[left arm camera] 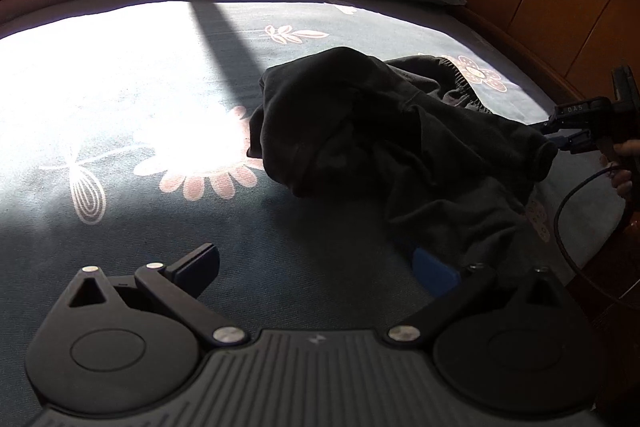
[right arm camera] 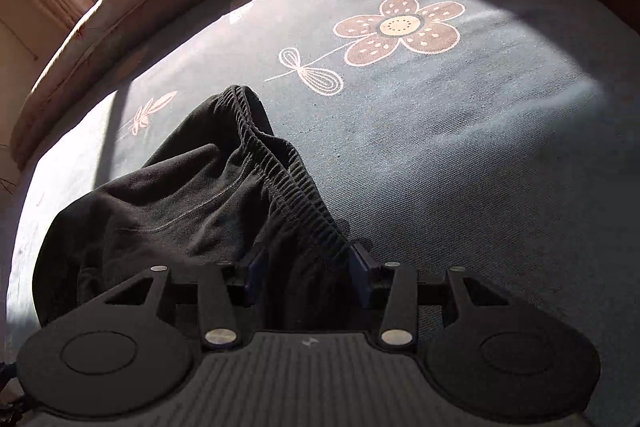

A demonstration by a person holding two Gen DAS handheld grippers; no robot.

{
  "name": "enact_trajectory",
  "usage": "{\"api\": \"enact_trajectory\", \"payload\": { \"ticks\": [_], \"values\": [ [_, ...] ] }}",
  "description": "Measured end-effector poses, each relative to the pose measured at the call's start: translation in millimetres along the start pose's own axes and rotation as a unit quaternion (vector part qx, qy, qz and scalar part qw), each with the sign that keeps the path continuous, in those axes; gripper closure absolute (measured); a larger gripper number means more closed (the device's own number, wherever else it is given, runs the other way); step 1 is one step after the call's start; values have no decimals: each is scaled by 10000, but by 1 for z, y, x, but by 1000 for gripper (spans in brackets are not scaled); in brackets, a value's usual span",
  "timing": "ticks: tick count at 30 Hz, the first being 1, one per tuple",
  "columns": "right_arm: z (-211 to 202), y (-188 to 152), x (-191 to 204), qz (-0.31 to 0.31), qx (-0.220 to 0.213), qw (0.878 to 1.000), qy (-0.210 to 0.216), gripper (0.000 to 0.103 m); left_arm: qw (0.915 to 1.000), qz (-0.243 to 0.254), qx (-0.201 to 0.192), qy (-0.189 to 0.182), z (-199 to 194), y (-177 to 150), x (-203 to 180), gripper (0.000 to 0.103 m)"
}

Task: Fold clothes
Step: 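Lift the black pants by the waistband with the right gripper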

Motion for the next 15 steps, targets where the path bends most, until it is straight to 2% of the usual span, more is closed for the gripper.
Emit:
{"api": "enact_trajectory", "payload": {
  "ticks": [5,10,12,13,14,15],
  "values": [
    [2,-35,-25,844,-90,9958,331,44,10000,21,34,-7,-3,-1,-2,1],
    [10,-43,-23,1046,-420,9908,745,42,10000,45,35,-41,-3,2,-7,1],
    [19,-39,-18,820,-432,9939,594,56,9999,88,5,-74,-6,1,-10,1],
    [23,-36,-15,676,-425,9957,460,77,9999,102,0,-80,-7,1,-11,1],
    [25,-35,-15,601,-390,9968,349,90,9999,107,-2,-70,-8,0,-11,1],
    [25,-35,-14,570,-390,9971,312,90,9999,109,-6,-52,-9,-1,-10,1]
  ]
}}
Point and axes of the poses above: each gripper's, at about its wrist camera, not at the fingertips, and z roughly the way its jaws point, x to its left, y to its top, the point moved 4 cm from there along z, roughly the way its jaws point, and after that the axes turned 15 degrees about y, right-handed, at the moved point
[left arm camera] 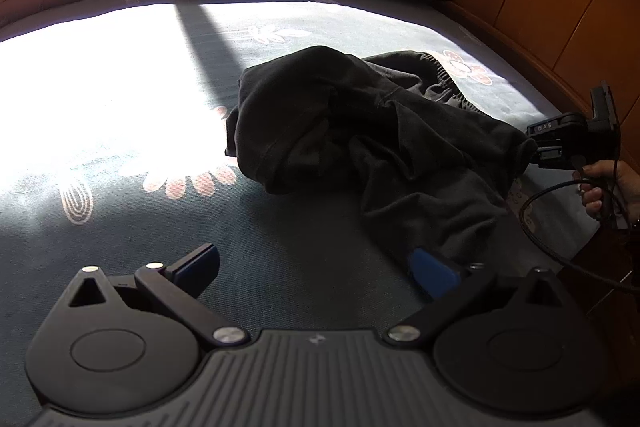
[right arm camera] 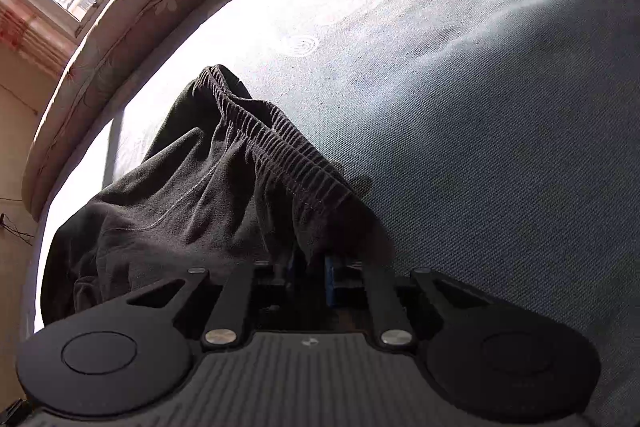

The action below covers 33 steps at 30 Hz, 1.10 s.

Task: Fold clothes
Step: 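Lift the black pants by the waistband with the right gripper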

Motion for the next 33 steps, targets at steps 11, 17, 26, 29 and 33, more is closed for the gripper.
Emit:
{"api": "enact_trajectory", "payload": {
  "ticks": [11,17,26,29,33],
  "values": [
    [-58,-1,20,-919,-321,9919,-817,90,9997,-215,-9,-65,12,4,22,1],
    [-59,-26,88,-1717,-204,9849,-40,69,9998,-183,107,20,20,-3,27,1],
    [18,-82,234,-4019,688,9125,335,31,9983,-366,169,416,15,-20,60,1],
    [53,-111,272,-4729,950,8755,284,24,9969,-364,193,671,14,-29,74,1],
    [98,-158,315,-5649,1103,8174,244,13,9945,-407,338,906,18,-46,90,1]
  ]
}}
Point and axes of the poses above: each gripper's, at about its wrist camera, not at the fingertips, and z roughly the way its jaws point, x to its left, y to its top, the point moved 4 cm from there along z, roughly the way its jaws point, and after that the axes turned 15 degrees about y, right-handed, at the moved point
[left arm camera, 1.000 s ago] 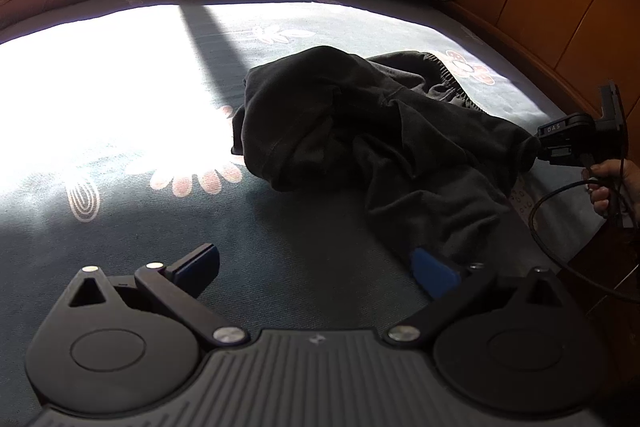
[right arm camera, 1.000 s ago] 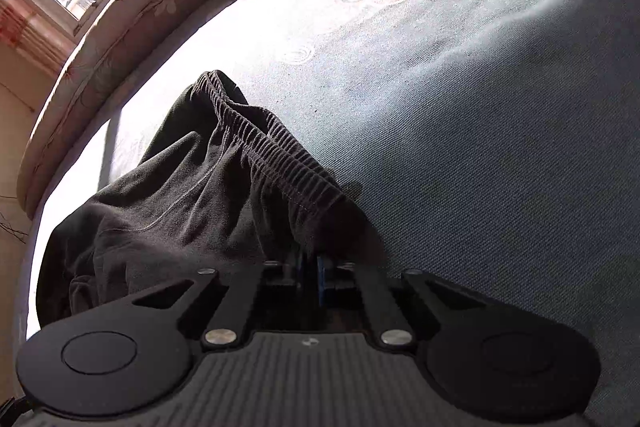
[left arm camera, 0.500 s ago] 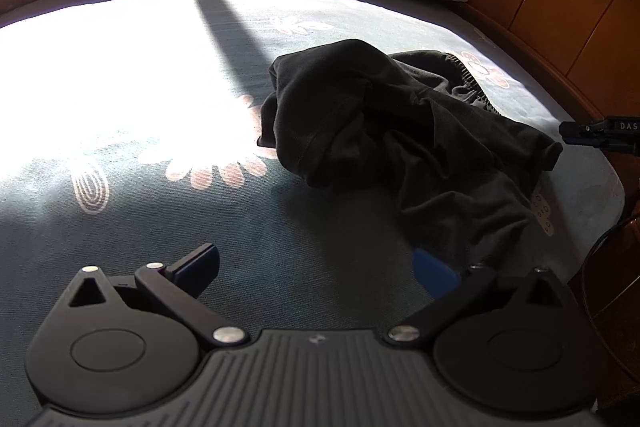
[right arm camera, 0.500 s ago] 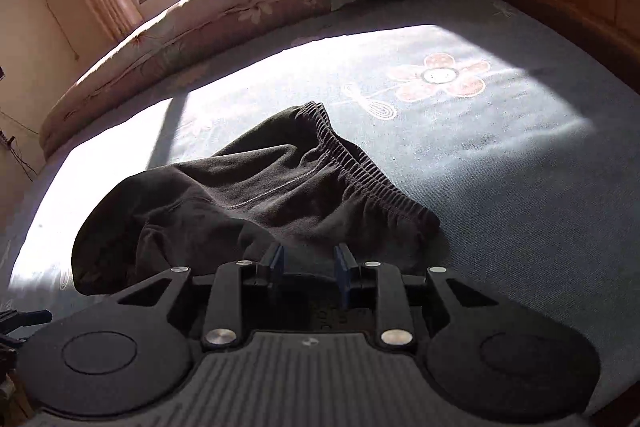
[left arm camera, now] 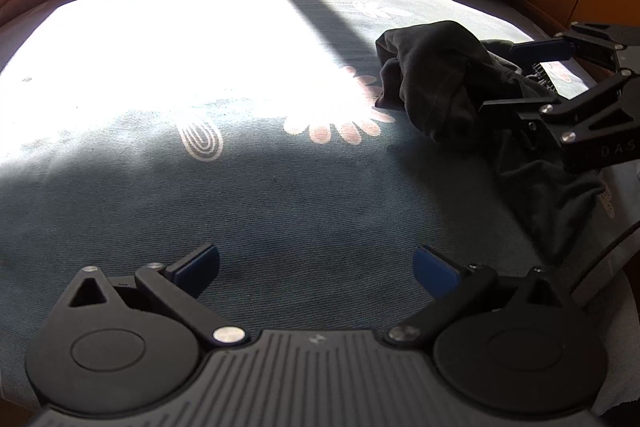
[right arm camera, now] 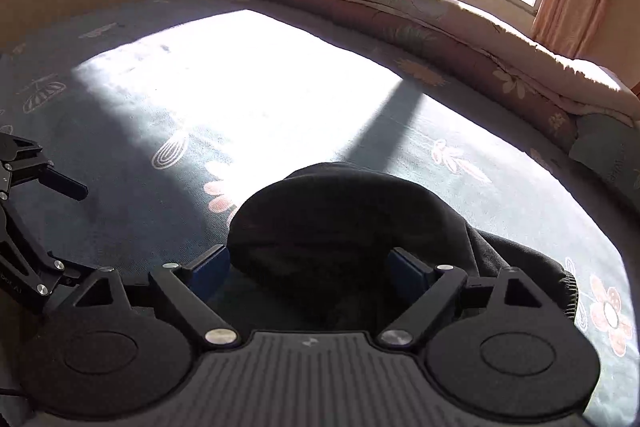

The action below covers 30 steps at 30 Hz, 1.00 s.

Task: Fold clothes
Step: 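Lift the black pants by the waistband with the right gripper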

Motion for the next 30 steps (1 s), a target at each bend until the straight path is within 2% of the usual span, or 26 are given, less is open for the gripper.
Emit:
{"api": "enact_trajectory", "payload": {
  "ticks": [4,7,9,13,16,22,26,30],
  "values": [
    [45,14,37,-1075,326,9929,-401,13,10000,31,68,59,5,-8,5,1],
    [76,10,46,-1749,685,9776,-946,13,9999,32,105,40,8,-11,5,1],
    [84,7,37,-1791,789,9731,-1216,13,9998,42,187,54,13,-12,5,1],
    [67,3,-4,-1181,693,9768,-1645,13,9993,235,238,142,22,-19,-1,1],
    [45,0,-41,-549,501,9811,-1789,13,9986,418,198,250,25,-18,-7,0],
    [23,-22,-112,409,545,9706,-2311,13,9982,524,104,258,27,-18,-7,0],
    [21,-43,-147,820,751,9664,-2317,13,9984,516,-2,241,26,-21,-5,0],
    [10,-58,-163,1263,737,9661,-2126,13,9984,502,-56,251,24,-21,-5,0]
  ]
}}
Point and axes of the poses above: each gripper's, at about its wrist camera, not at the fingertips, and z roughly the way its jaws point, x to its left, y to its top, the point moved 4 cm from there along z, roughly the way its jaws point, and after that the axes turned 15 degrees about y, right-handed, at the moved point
